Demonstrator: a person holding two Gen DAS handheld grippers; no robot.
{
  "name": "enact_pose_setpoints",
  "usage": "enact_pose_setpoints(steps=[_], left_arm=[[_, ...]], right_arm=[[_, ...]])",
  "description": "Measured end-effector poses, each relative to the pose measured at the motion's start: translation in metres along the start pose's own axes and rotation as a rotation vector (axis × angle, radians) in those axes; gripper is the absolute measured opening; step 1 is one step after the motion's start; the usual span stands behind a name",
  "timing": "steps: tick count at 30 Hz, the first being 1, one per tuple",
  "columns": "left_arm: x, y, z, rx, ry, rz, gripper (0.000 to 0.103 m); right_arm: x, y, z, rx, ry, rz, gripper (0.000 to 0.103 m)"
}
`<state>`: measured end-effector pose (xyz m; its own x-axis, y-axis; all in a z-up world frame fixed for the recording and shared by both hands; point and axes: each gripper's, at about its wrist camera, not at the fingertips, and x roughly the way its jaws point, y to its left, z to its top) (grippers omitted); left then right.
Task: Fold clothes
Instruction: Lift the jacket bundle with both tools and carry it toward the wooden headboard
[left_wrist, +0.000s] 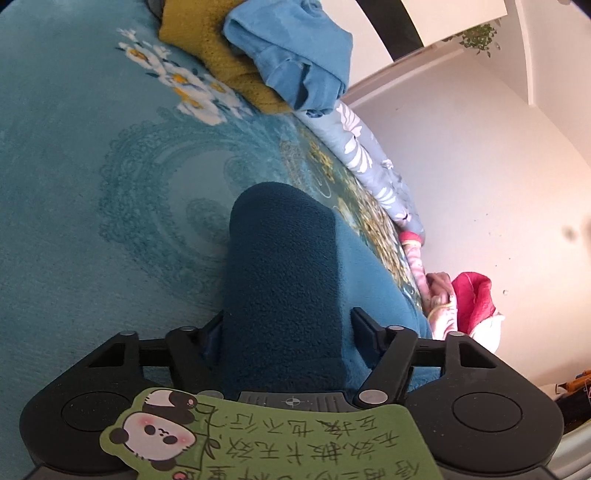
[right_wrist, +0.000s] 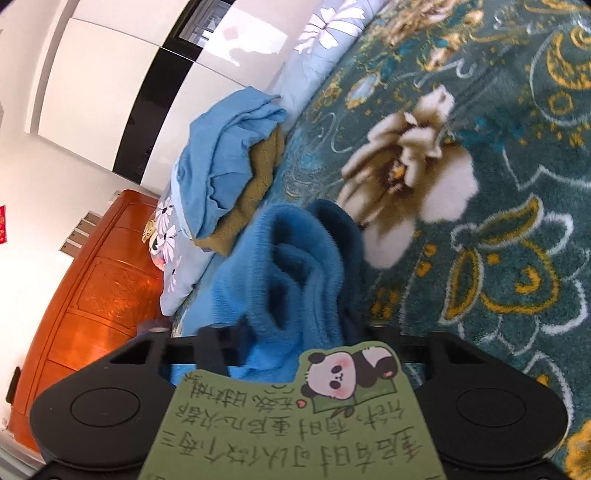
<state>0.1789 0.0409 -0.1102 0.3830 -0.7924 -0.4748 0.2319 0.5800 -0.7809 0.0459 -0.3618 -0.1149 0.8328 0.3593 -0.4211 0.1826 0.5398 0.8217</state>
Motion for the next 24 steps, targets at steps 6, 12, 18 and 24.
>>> enact_pose_setpoints(steps=[6, 12, 18, 24], left_arm=[[-0.004, 0.004, -0.002, -0.039, -0.011, -0.016, 0.055], [-0.002, 0.003, -0.001, -0.028, -0.008, -0.006, 0.061], [0.000, 0.010, -0.003, -0.053, -0.008, -0.007, 0.066], [0.003, 0.011, -0.006, -0.068, -0.017, -0.007, 0.066]], right_arm=[[-0.003, 0.019, 0.002, -0.048, 0.000, -0.049, 0.034], [-0.001, 0.015, 0.000, -0.055, 0.004, -0.077, 0.053], [0.010, -0.009, 0.001, 0.036, 0.044, -0.001, 0.063], [0.017, -0.017, 0.000, 0.064, 0.052, 0.055, 0.053]])
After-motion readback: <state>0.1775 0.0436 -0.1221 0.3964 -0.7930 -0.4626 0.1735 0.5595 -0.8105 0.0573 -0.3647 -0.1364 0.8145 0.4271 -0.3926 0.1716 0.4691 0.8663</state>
